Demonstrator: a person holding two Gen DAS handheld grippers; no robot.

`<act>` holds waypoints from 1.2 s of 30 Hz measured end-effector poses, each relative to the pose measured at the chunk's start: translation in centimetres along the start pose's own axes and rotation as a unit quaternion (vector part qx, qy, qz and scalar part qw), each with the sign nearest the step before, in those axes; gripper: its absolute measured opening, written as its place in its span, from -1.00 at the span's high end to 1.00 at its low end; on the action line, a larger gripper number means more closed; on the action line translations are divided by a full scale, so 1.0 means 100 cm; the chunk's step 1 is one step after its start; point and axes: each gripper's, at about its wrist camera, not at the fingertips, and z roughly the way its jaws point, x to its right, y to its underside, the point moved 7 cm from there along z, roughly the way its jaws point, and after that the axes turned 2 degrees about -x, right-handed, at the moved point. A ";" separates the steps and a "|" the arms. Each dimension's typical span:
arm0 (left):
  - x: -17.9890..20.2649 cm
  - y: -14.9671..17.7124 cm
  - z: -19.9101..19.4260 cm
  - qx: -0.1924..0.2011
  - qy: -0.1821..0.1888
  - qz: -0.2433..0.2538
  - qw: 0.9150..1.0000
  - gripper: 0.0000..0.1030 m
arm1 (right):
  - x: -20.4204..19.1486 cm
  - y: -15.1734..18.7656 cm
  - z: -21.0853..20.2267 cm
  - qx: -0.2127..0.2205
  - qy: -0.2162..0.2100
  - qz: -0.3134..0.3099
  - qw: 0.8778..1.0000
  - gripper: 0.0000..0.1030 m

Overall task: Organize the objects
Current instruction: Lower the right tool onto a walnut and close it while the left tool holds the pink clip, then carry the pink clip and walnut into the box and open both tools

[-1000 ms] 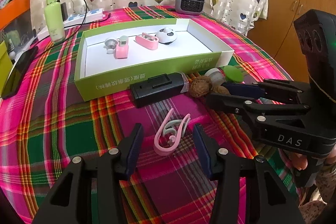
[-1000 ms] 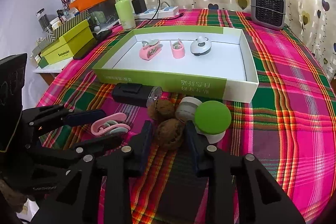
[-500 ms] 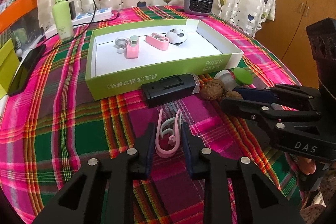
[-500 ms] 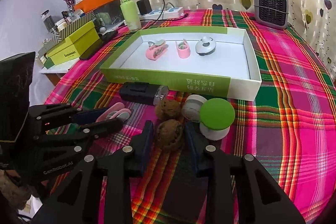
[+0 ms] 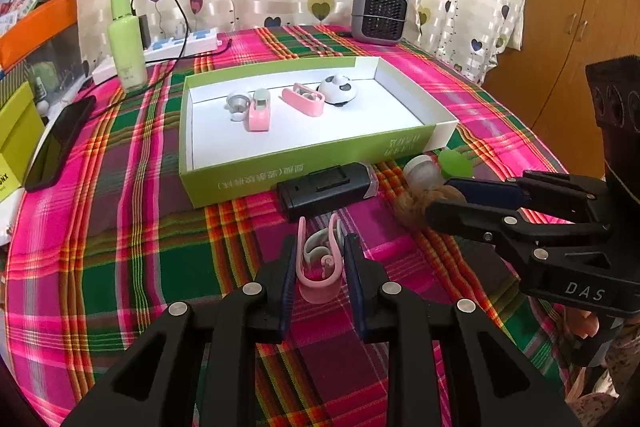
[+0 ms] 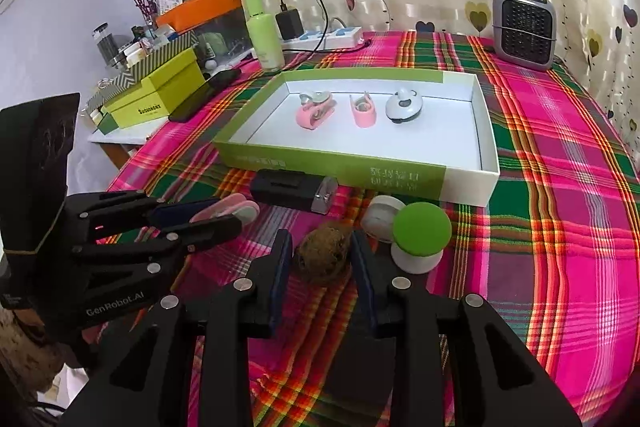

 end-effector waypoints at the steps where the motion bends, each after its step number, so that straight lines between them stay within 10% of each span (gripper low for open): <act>1: 0.000 0.000 -0.001 0.001 0.003 -0.001 1.000 0.59 | 0.001 0.001 0.000 -0.002 -0.001 0.002 1.000 0.40; 36: -0.047 -0.074 0.023 0.029 -0.012 -0.047 0.998 0.58 | 0.019 -0.089 0.031 0.006 -0.031 -0.001 1.000 0.40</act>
